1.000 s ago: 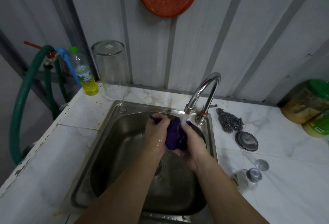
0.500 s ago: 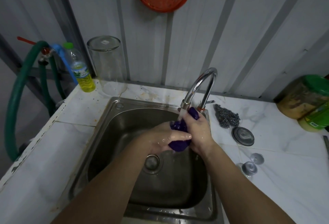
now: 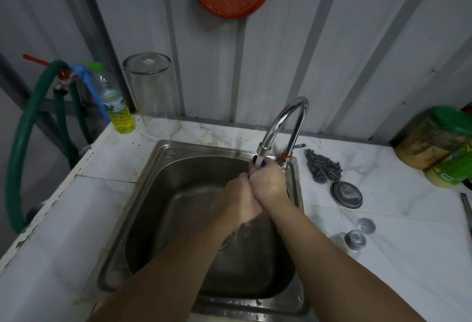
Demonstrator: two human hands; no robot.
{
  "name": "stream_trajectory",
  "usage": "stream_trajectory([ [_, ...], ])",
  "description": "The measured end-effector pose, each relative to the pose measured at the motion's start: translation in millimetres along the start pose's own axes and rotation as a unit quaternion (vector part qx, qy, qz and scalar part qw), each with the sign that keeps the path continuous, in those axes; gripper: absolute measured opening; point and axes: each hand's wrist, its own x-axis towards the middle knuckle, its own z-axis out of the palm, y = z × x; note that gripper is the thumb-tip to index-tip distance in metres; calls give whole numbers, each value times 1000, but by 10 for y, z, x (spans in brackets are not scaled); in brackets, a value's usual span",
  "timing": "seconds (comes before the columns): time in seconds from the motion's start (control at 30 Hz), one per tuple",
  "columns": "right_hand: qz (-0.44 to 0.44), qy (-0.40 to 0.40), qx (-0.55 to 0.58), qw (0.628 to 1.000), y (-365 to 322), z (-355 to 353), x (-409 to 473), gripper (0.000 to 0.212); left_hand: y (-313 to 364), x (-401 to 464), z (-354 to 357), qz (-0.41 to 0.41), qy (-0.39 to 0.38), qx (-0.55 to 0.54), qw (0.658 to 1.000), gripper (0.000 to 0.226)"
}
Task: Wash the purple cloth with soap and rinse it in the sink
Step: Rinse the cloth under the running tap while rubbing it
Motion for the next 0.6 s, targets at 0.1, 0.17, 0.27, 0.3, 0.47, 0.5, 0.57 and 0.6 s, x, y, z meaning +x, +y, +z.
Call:
stream_trajectory([
  [0.1,55,-39,121,990,-36,-63,-37,23,-6,15,-155,-33,-70,-35,996,32],
  [0.17,103,-99,255,956,52,-140,-44,23,-25,-23,-256,-124,-149,-241,951,35],
  [0.27,120,-183,407,887,300,-204,-74,56,-44,-139,-384,-204,-255,-514,793,35],
  [0.3,128,-198,437,868,347,-201,-89,65,-50,-161,-389,-215,-276,-558,752,37],
  [0.47,104,-213,440,866,296,-198,-98,54,0,-225,-339,-224,-293,-621,691,53],
  [0.5,105,-199,425,877,268,-209,-85,49,20,-239,-359,-208,-296,-616,700,49],
  [0.57,101,-178,381,902,210,-228,-66,37,68,-269,-413,-170,-296,-556,758,37],
  [0.6,92,-168,353,916,171,-233,-63,28,100,-278,-435,-152,-291,-501,801,34],
])
